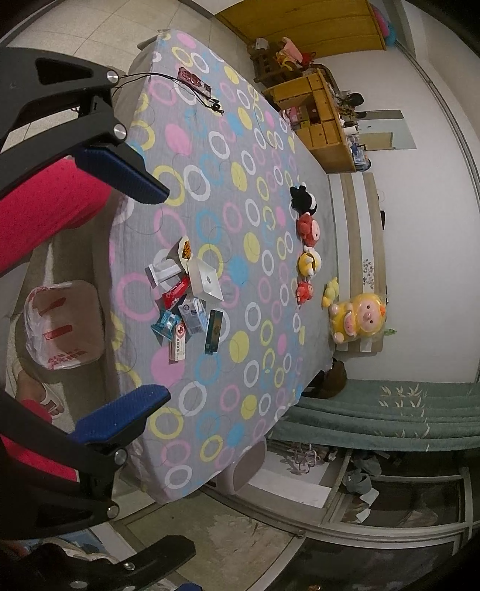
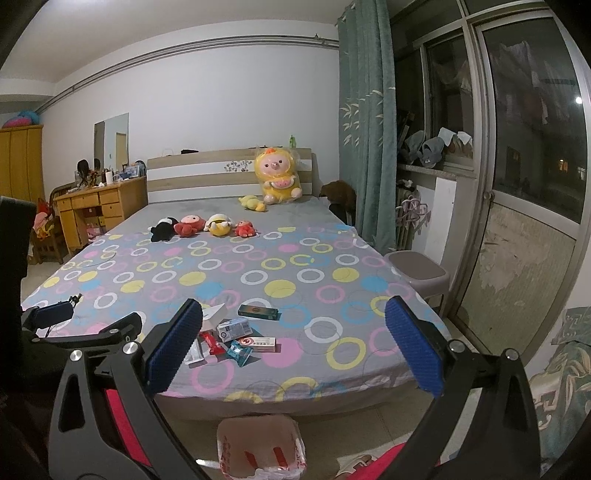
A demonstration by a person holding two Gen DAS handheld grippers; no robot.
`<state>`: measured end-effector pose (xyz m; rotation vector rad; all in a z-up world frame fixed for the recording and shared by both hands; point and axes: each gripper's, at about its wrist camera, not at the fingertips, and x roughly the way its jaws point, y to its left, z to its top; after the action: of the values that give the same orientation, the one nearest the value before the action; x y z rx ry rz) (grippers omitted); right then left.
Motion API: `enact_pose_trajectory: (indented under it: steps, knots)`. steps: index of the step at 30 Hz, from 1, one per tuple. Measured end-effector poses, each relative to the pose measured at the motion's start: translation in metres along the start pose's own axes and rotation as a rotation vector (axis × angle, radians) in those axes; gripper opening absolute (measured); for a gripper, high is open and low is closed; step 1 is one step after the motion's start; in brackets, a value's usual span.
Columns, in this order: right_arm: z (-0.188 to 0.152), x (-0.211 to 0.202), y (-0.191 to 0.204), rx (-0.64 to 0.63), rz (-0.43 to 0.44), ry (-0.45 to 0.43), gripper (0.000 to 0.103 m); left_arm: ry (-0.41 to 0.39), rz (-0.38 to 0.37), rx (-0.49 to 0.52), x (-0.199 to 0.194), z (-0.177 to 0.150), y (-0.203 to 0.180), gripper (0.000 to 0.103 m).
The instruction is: Collect trash
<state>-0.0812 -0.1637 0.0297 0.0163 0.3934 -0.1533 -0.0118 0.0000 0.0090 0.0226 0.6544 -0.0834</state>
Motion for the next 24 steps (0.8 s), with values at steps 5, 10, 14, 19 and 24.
enact_pose_trajectory:
  steps: [5, 10, 14, 19, 24]
  knots:
    - [0.0009, -0.0010, -0.0015, 0.006, 0.004, -0.001, 0.097, 0.002, 0.000, 0.011, 0.0003, -0.0003, -0.0012, 0.096]
    - [0.0025, -0.0027, -0.0018, 0.009, 0.004, 0.000, 0.097, 0.001, -0.001, 0.012, 0.0006, -0.0015, -0.0031, 0.096]
    - [0.0024, -0.0024, -0.0018, 0.008, 0.005, -0.002, 0.097, 0.000, 0.002, 0.012, 0.0003, -0.0013, -0.0039, 0.096]
    - [0.0023, -0.0022, -0.0014, 0.005, 0.004, 0.000, 0.097, 0.000, 0.002, 0.012, 0.0004, -0.0011, -0.0045, 0.096]
    - [0.0015, -0.0021, -0.0023, 0.009, 0.008, 0.000, 0.097, -0.001, 0.000, 0.016, 0.0001, 0.0005, -0.0056, 0.096]
